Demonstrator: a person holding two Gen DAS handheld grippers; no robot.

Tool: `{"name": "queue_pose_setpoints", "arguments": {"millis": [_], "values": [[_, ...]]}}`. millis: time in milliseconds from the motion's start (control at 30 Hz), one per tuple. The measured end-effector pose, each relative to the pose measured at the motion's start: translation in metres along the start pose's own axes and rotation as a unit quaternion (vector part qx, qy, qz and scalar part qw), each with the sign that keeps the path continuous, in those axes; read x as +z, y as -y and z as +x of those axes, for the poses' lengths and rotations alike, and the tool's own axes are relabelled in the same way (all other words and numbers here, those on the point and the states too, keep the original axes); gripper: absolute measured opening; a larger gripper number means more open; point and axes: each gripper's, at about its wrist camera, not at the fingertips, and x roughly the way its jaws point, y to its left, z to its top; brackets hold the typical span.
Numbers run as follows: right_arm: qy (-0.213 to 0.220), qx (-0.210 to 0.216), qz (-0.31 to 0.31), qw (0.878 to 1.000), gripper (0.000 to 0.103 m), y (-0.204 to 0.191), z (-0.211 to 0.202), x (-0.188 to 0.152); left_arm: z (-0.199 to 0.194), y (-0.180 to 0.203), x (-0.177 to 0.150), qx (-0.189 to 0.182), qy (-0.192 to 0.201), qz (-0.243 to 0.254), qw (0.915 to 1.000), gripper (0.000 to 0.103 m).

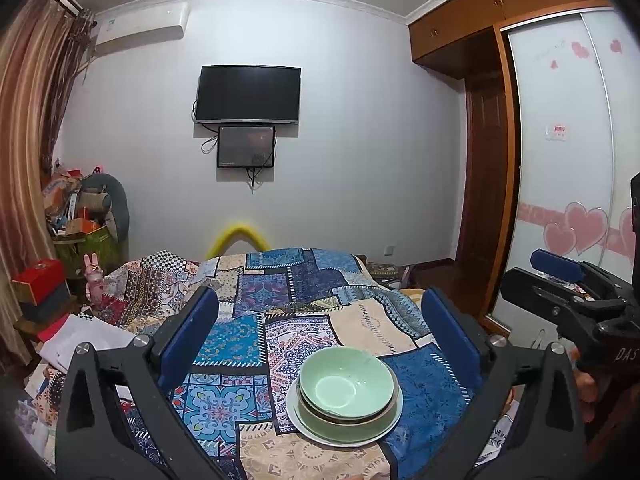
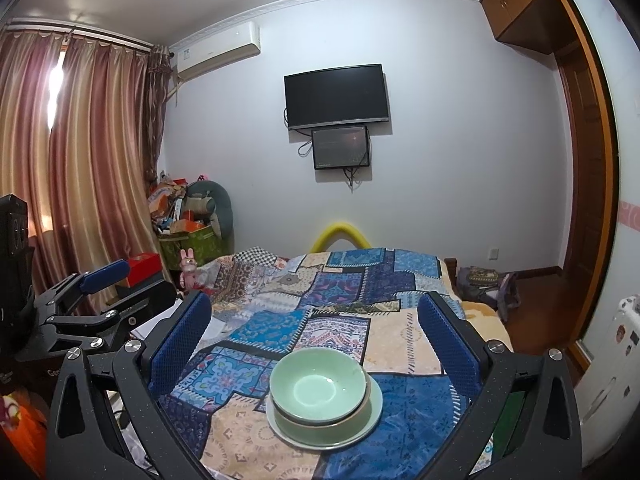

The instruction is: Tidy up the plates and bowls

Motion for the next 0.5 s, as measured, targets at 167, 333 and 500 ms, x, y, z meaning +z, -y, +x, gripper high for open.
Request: {"name": "queue_pose_setpoints", "arguments": {"millis": [167,333,500], "values": [[0.0,0.001,0.0,1.0,0.103,0.0005,-0.0008,0.0005,0.0007,0.0004,0.0001,-0.001,0.0,0.0,1.0,0.103],[0.0,-0.001,-0.001,1.0,0.103,0.0026,-0.0013,0.0002,0.0006,0.0,0.0013,-0.005,0.0,-0.001,1.0,0.103],[0.0,-0.001,-0.001,1.0,0.103,0.0016,-0.0007,-0.0002,0.0018,-0.0008,0.0019,-0.006,-0.003,-0.002,1.0,0.103]]}}
